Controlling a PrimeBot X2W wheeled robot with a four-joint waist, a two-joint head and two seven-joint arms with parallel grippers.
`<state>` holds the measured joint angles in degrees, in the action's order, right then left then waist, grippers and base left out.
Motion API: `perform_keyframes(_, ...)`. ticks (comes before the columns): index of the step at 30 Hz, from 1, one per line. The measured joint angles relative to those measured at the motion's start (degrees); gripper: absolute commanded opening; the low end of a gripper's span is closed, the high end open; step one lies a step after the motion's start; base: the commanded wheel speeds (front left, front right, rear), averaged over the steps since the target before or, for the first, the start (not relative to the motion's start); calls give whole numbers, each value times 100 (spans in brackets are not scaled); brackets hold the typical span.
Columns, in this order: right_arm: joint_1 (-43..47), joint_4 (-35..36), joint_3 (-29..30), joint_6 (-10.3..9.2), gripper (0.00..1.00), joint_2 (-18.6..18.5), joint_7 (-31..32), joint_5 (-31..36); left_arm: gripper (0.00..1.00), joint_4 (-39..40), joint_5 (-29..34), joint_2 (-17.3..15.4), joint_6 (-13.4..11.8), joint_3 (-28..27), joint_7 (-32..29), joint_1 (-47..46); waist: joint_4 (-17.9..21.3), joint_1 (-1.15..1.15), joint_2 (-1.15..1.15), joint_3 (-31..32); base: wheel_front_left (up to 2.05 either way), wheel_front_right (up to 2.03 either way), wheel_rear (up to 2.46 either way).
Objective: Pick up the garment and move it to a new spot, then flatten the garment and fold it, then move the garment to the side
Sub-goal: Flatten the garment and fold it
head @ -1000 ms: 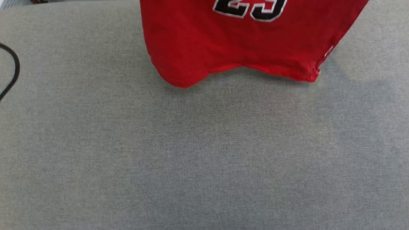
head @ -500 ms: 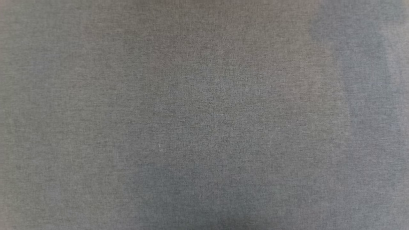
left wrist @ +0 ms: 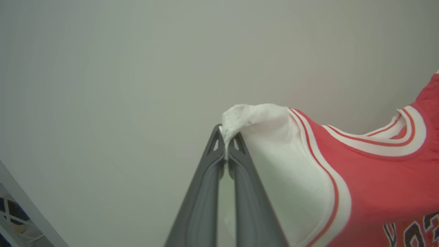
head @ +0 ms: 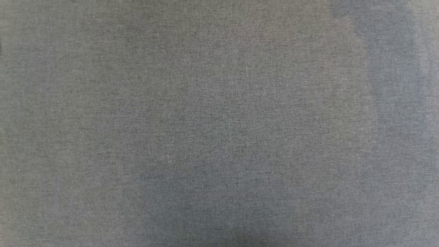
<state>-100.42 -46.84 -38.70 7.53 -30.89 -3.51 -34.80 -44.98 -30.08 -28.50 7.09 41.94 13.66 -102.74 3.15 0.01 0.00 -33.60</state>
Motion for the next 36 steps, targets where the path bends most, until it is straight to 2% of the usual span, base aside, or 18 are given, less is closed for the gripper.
perform_keyframes(6, 911, 68, -632, 0, 0, -47, -232, -498, 0, 133, -208, -127, 22, 125, 51, 1028, -15, 0, 0, 282, 0, 0, 0)
perform_keyframes(11, 1803, 292, -1128, 0, 0, -97, -392, -900, 0, 524, -476, -281, -30, 131, 94, 2284, -37, 0, 0, 596, 0, 0, 0)
perform_keyframes(20, 3611, 756, -1723, 0, 0, -124, -732, -1503, 0, 1682, -968, -590, -614, -43, 100, 4895, -64, -1, 0, 1241, 0, 0, 0)
perform_keyframes(26, 4814, 1027, -1930, 0, 0, -355, -870, -1762, 0, 2636, -1289, -767, -1173, -238, 99, 6734, -84, -1, 0, 1726, 0, 0, 0)
perform_keyframes(30, 5496, 1223, -1965, 0, 0, -521, -936, -1905, 0, 3097, -1348, -836, -1502, -325, 100, 7705, -89, -1, 0, 2008, 0, 0, 0)
perform_keyframes(36, 6416, 1352, -1850, 0, 0, -769, -987, -1990, 0, 3300, -1506, -851, -1802, -331, 100, 8772, -93, -1, 0, 2385, 0, 0, 0)
